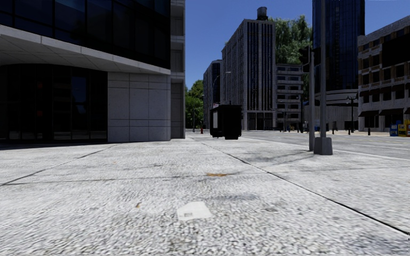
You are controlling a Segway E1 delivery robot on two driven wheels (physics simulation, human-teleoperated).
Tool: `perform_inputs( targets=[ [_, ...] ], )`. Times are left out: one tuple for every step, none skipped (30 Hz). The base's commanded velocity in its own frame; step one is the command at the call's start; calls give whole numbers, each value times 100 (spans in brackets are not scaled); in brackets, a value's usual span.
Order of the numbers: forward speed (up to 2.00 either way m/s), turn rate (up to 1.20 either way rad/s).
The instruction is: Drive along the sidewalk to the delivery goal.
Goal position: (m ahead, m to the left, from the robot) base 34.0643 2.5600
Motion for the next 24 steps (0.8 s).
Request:
perform_inputs(
  targets=[
    [149, 0],
    [149, 0],
    [149, 0],
    [149, 0],
    [149, 0],
    [149, 0],
    [149, 0],
    [149, 0],
    [149, 0],
    [149, 0],
    [149, 0],
    [149, 0],
    [150, 0],
    [152, 0],
    [155, 0],
    [157, 0],
    [157, 0],
    [158, 0],
    [158, 0],
    [159, 0],
    [159, 0],
    [159, 0],
    [159, 0],
    [159, 0]
  ],
)
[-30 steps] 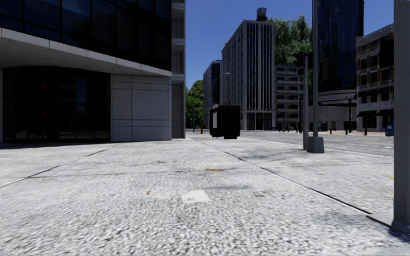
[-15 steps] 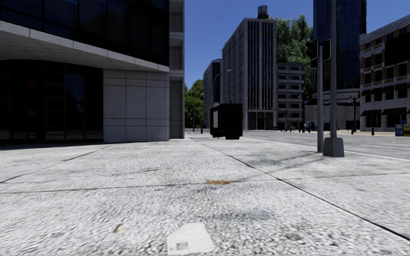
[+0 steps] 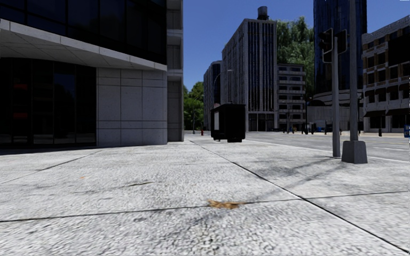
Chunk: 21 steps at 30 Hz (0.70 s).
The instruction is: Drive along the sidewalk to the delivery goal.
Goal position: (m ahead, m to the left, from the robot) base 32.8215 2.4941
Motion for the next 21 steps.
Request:
perform_inputs(
  targets=[
    [159, 0],
    [159, 0],
    [159, 0],
    [159, 0],
    [159, 0],
    [159, 0],
    [159, 0],
    [159, 0],
    [159, 0],
    [159, 0],
    [165, 0],
    [200, 0],
    [200, 0],
    [200, 0],
    [200, 0],
    [200, 0],
    [200, 0],
    [200, 0],
    [200, 0],
    [200, 0],
    [200, 0]
  ],
)
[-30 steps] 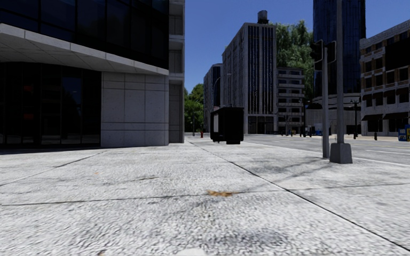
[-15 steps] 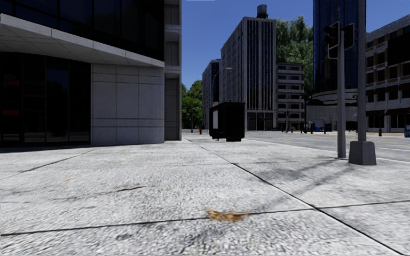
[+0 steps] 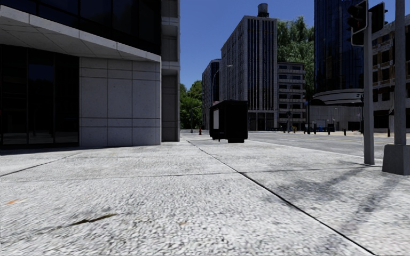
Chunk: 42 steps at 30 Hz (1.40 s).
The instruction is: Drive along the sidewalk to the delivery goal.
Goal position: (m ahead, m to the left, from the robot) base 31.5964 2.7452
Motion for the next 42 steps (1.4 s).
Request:
perform_inputs(
  targets=[
    [200, 0],
    [200, 0],
    [200, 0],
    [200, 0],
    [200, 0],
    [200, 0],
    [200, 0],
    [200, 0],
    [200, 0],
    [200, 0],
    [200, 0],
    [200, 0],
    [200, 0],
    [200, 0],
    [200, 0],
    [200, 0],
    [200, 0],
    [200, 0],
    [200, 0],
    [200, 0],
    [200, 0],
    [200, 0],
    [200, 0],
    [200, 0],
    [200, 0],
    [200, 0],
    [200, 0],
    [200, 0],
    [200, 0],
    [200, 0],
    [200, 0],
    [200, 0],
    [200, 0],
    [200, 0],
    [200, 0],
    [200, 0],
    [200, 0],
    [200, 0],
    [200, 0],
    [200, 0],
    [200, 0],
    [200, 0]
  ],
)
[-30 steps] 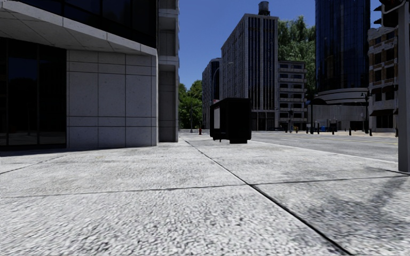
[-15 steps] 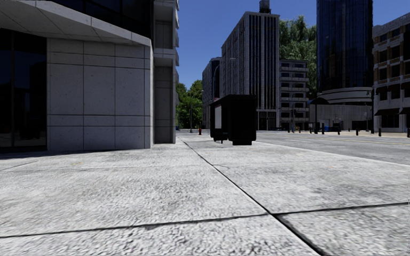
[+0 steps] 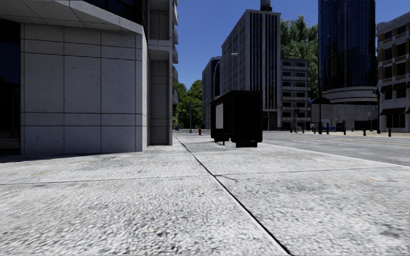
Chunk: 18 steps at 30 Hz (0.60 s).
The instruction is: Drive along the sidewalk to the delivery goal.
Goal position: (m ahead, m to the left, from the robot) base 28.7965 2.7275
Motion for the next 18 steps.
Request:
perform_inputs(
  targets=[
    [200, 0],
    [200, 0],
    [200, 0],
    [200, 0],
    [200, 0],
    [200, 0],
    [200, 0],
    [200, 0],
    [200, 0],
    [200, 0],
    [200, 0],
    [200, 0],
    [200, 0],
    [200, 0],
    [200, 0],
    [200, 0],
    [200, 0],
    [200, 0]
  ],
)
